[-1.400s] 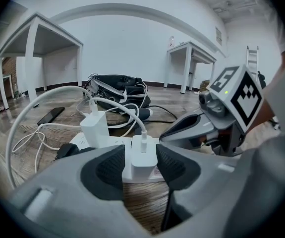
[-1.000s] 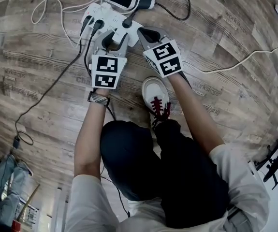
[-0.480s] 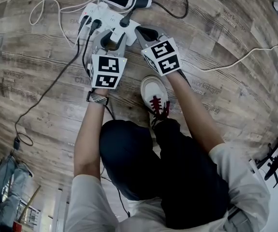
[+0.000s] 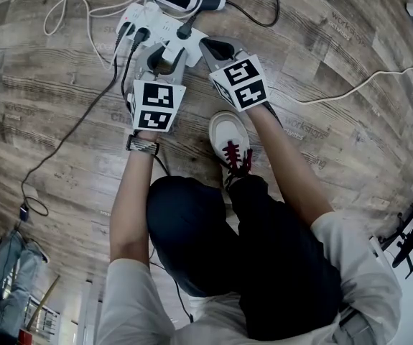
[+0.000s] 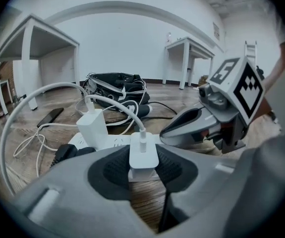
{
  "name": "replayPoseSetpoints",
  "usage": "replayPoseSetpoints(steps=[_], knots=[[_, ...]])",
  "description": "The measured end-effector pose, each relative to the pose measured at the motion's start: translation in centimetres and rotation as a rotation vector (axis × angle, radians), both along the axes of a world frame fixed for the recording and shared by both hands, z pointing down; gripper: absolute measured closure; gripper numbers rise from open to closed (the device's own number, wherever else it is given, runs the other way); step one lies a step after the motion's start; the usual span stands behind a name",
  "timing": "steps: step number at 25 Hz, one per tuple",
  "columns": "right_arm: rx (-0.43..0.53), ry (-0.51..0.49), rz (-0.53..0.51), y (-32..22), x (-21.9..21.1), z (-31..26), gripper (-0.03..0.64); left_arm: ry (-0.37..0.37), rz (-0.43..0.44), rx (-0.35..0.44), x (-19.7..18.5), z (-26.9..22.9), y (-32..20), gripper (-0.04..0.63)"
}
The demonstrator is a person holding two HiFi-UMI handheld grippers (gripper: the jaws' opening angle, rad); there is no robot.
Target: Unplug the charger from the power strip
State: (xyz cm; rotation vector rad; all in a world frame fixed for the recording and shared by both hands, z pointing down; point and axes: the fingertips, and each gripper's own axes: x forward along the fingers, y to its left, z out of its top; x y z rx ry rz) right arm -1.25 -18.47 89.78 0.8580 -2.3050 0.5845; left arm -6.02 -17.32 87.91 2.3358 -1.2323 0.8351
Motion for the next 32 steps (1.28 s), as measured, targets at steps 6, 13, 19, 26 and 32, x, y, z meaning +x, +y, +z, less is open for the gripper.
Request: replayPoseSetpoints(steps=[6,13,19,26,32], knots=[[-0.002,-0.006,0.006,-0.03,0.04,-0.10,0.615,0.042,-0.012,-0.015,-0.08,-0.07,0.03,0.456],[0.000,-0.009,0.003,-0.09,-0.05,-0.08,0.615,0.014,0.000,-0.004,-0.16,-0.15,0.01,0.456],[-0.003,-0.014,0.007,-0.06,-0.02,-0.11,0.615,-0.003,0.015,0.004,-0.04,-0.33,0.13,0.456],[-0.002,-0.021,0.010,0.04,-0.04,-0.13,0.615,-0.059,0.045,0.042,0.01,-0.42,0.16,0.451],[-0.009,-0.027,0.007,0.03,-0.04,-0.10,0.615,0.091,-0.045,-0.023,-0.66,-0.36,-0.03,0.456]])
